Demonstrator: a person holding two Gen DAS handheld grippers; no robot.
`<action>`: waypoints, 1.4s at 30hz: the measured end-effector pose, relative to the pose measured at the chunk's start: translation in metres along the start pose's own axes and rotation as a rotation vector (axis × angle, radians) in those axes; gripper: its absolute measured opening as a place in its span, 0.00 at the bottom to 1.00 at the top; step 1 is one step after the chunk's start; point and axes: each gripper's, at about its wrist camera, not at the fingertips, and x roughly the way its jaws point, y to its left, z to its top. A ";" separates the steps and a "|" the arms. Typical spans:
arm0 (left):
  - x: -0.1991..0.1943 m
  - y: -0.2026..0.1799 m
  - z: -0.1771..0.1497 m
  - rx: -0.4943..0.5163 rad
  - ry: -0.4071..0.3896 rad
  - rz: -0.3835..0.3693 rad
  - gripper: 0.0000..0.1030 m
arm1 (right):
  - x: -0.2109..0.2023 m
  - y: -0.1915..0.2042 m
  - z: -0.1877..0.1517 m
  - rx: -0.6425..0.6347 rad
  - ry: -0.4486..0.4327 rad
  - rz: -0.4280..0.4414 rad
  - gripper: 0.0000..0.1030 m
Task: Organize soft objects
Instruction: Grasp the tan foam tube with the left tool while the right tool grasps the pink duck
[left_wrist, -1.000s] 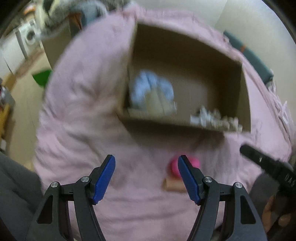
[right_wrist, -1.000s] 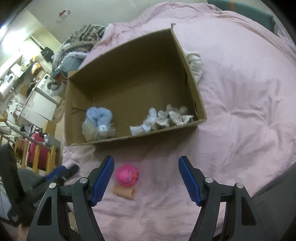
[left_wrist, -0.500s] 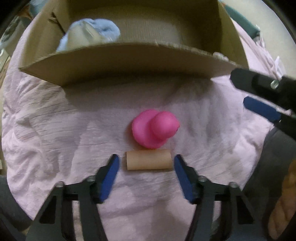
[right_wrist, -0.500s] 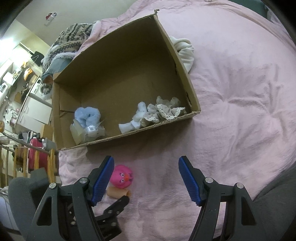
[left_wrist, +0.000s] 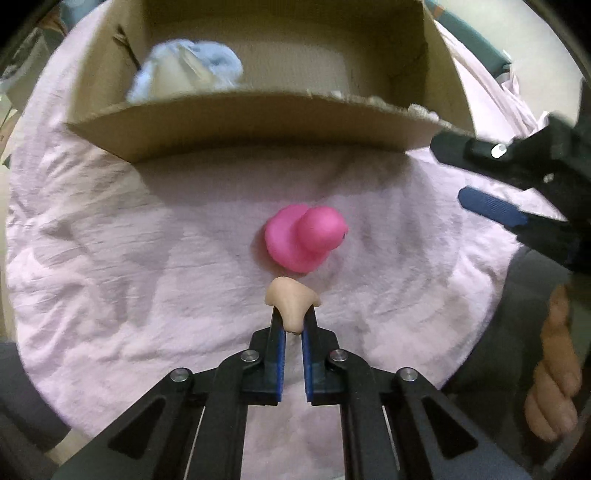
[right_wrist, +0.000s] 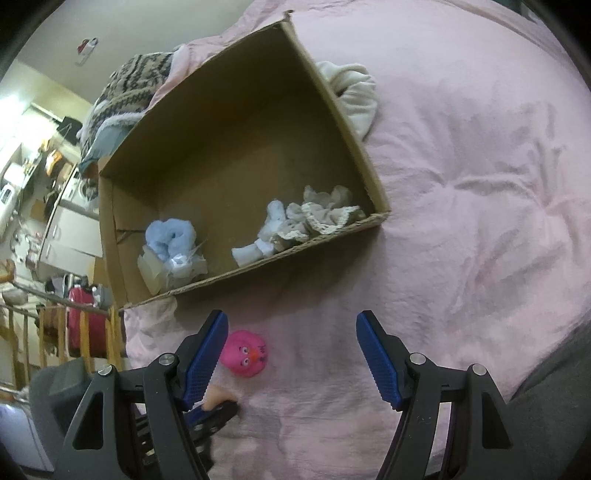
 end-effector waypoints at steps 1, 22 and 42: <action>-0.008 0.003 -0.001 -0.003 -0.017 0.007 0.07 | 0.000 -0.001 0.000 0.006 0.002 0.002 0.74; -0.070 0.060 0.024 -0.099 -0.180 0.154 0.07 | 0.045 0.057 -0.022 -0.273 0.162 0.016 0.74; -0.043 0.067 0.026 -0.164 -0.112 0.153 0.07 | 0.079 0.071 -0.041 -0.359 0.221 -0.046 0.33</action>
